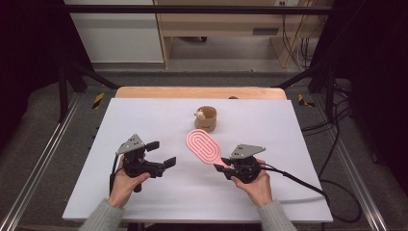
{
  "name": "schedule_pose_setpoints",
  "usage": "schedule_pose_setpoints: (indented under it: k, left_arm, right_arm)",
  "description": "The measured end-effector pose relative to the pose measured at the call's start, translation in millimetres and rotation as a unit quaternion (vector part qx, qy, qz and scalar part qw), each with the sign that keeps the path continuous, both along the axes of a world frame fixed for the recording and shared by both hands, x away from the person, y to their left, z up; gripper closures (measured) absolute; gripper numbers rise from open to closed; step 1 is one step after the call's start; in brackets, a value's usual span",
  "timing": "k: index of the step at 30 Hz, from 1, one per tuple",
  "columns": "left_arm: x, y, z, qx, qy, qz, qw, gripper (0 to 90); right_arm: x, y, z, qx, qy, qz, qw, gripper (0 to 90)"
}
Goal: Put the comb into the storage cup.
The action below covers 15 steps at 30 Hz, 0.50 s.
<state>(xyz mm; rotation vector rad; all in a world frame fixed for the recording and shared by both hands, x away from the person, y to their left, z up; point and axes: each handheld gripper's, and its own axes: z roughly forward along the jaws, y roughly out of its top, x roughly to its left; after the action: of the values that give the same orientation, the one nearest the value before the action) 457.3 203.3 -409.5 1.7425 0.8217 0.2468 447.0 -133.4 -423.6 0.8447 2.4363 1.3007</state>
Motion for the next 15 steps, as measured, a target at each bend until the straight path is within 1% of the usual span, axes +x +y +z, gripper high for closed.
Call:
schedule_pose_setpoints:
  k: [10,15]
  left_arm:
    - [6.1,-16.3,3.2,-0.009,0.005,-0.004,0.9999,1.5]
    - [8.3,-23.9,3.3,-0.010,0.006,-0.007,0.9999,1.5]
  right_arm:
    - [-0.6,1.0,0.3,0.003,0.000,0.005,1.0000,69.3]
    - [-1.0,1.7,0.8,0.003,-0.001,0.007,1.0000,69.3]
